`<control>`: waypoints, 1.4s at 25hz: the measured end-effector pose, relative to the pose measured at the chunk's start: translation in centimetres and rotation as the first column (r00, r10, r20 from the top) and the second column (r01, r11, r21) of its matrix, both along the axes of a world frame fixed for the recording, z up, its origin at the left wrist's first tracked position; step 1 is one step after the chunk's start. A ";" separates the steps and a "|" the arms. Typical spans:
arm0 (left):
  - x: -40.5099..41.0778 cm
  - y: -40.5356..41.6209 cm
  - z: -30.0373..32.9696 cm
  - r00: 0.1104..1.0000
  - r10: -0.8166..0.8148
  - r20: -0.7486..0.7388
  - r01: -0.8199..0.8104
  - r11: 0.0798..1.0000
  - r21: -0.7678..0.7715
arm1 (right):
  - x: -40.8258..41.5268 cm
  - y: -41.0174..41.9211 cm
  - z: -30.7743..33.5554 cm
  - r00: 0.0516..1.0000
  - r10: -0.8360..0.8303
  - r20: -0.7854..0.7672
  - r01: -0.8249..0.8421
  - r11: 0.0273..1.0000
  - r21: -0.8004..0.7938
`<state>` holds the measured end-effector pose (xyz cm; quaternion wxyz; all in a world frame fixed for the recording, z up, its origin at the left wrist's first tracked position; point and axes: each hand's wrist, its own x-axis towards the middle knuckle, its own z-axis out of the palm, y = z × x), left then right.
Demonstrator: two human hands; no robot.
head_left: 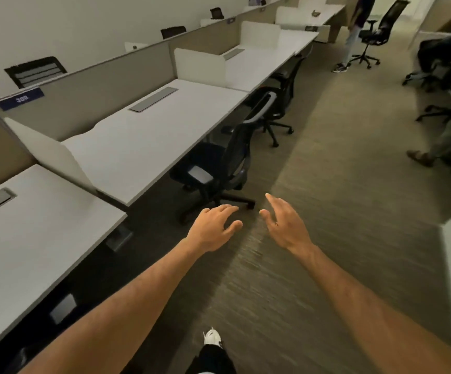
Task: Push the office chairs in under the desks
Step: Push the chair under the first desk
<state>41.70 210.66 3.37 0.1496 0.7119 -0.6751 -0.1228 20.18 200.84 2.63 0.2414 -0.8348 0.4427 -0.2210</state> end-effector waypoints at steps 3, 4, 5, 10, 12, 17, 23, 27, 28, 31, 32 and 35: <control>-2.1 -4.8 -0.4 0.996 -0.085 -0.004 0.085 0.996 0.013 | -3.2 -2.9 -1.2 0.997 -0.066 -0.030 0.066 0.998 0.022; -2.7 -6.7 -1.0 0.994 -0.108 -0.005 0.108 0.994 0.023 | -4.0 -4.4 -1.8 0.995 -0.090 -0.042 0.092 0.995 0.027; -3.7 -9.7 -1.6 0.990 -0.142 -0.007 0.142 0.989 0.029 | -5.3 -6.5 -2.2 0.992 -0.118 -0.048 0.120 0.992 0.033; -4.7 -19.7 -2.2 0.975 -0.213 -0.059 0.213 0.977 -0.007 | -7.4 -15.0 -3.5 0.977 -0.179 -0.119 0.183 0.983 0.027; -4.3 -24.9 -1.8 0.968 -0.241 -0.065 0.241 0.970 -0.011 | -7.6 -19.7 -3.8 0.966 -0.207 -0.157 0.214 0.976 0.031; -2.6 -35.9 -1.1 0.945 -0.328 -0.011 0.328 0.945 0.008 | -6.7 -29.4 -3.2 0.951 -0.273 -0.148 0.278 0.960 0.019; -4.2 -46.4 -1.2 0.923 -0.383 -0.042 0.383 0.924 0.008 | -8.3 -38.2 -3.3 0.944 -0.295 -0.148 0.307 0.949 0.069; -6.8 -54.2 -1.9 0.916 -0.400 -0.039 0.401 0.916 0.031 | -11.5 -45.3 -4.3 0.935 -0.320 -0.151 0.336 0.938 0.088; -7.7 -56.4 -1.8 0.914 -0.402 -0.047 0.404 0.914 0.033 | -12.4 -47.4 -4.3 0.934 -0.321 -0.158 0.337 0.938 0.084; -10.9 -62.7 -1.5 0.913 -0.404 -0.051 0.406 0.914 0.026 | -15.5 -53.8 -4.3 0.931 -0.321 -0.176 0.336 0.940 0.062; -12.2 -65.1 -1.1 0.914 -0.402 -0.048 0.404 0.914 0.026 | -16.7 -56.3 -4.0 0.930 -0.325 -0.173 0.340 0.938 0.063; -15.4 -71.5 0.0 0.916 -0.400 -0.034 0.401 0.916 0.012 | -20.3 -63.2 -2.5 0.937 -0.310 -0.161 0.321 0.946 0.045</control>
